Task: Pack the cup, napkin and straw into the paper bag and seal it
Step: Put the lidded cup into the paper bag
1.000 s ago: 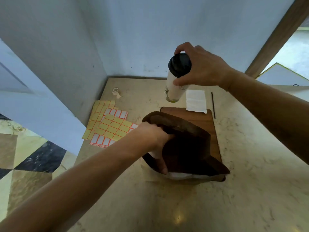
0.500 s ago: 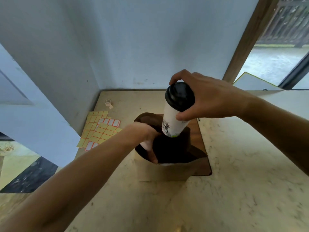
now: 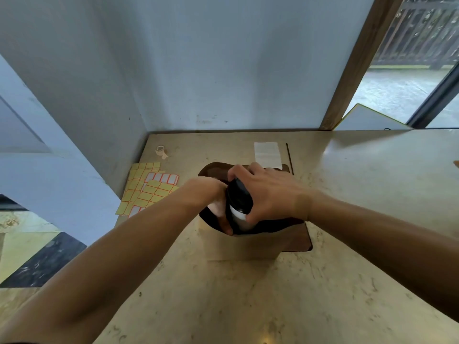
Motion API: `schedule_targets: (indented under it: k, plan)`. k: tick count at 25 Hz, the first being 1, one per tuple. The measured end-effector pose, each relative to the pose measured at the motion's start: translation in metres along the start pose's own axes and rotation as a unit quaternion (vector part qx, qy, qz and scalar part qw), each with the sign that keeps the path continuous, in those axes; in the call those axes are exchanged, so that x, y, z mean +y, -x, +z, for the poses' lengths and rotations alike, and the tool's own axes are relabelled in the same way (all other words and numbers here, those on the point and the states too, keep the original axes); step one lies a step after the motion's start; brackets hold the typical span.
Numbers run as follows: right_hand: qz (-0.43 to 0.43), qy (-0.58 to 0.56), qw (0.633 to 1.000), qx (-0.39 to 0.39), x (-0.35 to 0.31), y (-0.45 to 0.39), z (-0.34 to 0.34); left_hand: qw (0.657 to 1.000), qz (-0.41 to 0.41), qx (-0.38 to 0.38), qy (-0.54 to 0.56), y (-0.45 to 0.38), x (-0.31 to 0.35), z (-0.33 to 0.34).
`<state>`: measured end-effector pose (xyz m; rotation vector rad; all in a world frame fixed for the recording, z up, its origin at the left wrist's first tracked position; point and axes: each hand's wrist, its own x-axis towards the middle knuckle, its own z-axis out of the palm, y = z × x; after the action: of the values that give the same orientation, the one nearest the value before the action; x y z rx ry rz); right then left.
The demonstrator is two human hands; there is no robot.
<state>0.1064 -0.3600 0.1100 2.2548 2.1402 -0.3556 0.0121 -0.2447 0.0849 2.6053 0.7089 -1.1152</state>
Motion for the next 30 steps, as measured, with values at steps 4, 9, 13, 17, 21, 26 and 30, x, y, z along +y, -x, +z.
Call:
schedule_targets:
  k: [4,9,13,17,21,26,30]
  plan:
    - [0.017,-0.036,0.999,-0.016,0.003,-0.006,0.02,1.0,0.007,0.002,-0.005,-0.006,-0.007,0.007]
    - [0.028,0.034,0.998,-0.054,0.007,-0.014,0.041,0.999,-0.008,0.027,-0.038,-0.011,-0.016,0.016]
    - [0.04,0.094,0.989,-0.11,0.008,-0.028,0.056,0.996,-0.015,0.059,-0.072,-0.01,-0.016,0.022]
    - [0.019,0.123,0.984,-0.128,0.006,-0.037,0.067,0.994,-0.016,0.078,-0.073,-0.009,-0.016,0.024]
    - [-0.007,0.152,0.979,-0.134,0.008,-0.051,0.078,0.993,-0.006,0.092,-0.068,-0.006,-0.023,0.026]
    - [-0.074,0.165,0.971,-0.156,0.006,-0.07,0.099,0.993,0.013,0.098,-0.064,-0.005,-0.028,0.027]
    - [-0.118,0.136,0.972,-0.153,0.005,-0.082,0.116,0.991,0.03,0.112,-0.061,-0.009,-0.03,0.031]
